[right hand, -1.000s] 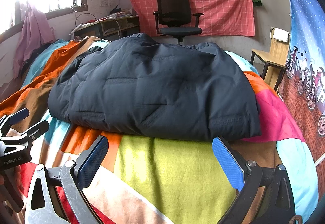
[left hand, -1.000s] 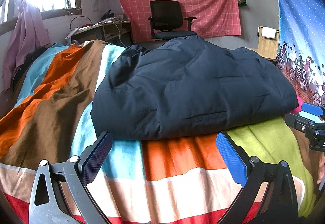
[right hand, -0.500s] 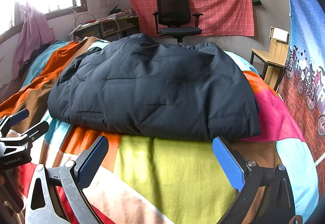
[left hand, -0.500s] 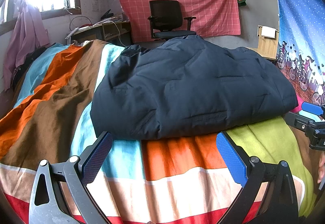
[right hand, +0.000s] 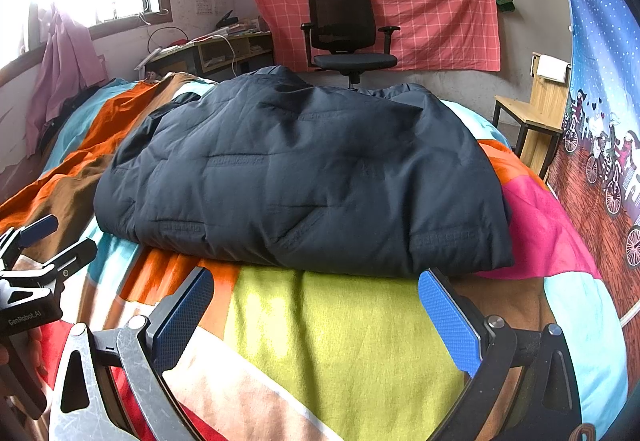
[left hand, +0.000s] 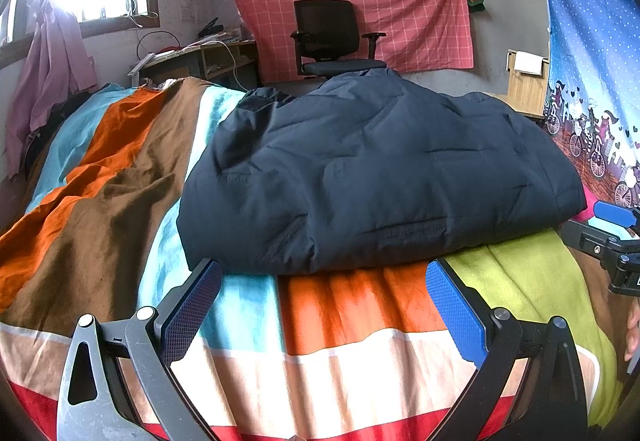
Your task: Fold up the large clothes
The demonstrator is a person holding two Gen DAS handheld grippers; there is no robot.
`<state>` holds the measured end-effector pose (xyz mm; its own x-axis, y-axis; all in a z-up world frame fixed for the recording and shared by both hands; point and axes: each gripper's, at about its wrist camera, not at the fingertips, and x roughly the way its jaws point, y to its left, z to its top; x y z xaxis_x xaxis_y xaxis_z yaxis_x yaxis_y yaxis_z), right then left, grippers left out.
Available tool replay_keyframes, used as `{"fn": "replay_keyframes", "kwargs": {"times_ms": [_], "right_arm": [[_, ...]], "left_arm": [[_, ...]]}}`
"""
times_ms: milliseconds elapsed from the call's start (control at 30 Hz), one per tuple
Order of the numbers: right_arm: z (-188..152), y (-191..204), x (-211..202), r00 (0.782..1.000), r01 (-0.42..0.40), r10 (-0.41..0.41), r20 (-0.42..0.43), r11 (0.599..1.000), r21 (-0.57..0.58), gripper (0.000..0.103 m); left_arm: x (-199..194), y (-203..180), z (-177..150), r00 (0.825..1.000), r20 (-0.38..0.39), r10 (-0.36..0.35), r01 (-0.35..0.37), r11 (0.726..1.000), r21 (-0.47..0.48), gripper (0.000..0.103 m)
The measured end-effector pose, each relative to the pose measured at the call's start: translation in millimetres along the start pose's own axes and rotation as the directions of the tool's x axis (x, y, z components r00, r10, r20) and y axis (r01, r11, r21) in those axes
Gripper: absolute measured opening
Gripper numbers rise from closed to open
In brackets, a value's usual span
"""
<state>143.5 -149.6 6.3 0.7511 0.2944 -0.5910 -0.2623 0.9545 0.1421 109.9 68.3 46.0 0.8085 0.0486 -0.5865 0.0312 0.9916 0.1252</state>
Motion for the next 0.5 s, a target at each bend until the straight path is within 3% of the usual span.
{"fn": "replay_keyframes", "kwargs": {"times_ms": [500], "right_arm": [[-0.6,2.1,0.0,1.0,0.0,0.0,-0.004,1.0,0.004,0.103]], "left_arm": [[0.8,-6.6,-2.8,0.999,-0.004,-0.036,0.036,0.999,0.001,0.1]]}}
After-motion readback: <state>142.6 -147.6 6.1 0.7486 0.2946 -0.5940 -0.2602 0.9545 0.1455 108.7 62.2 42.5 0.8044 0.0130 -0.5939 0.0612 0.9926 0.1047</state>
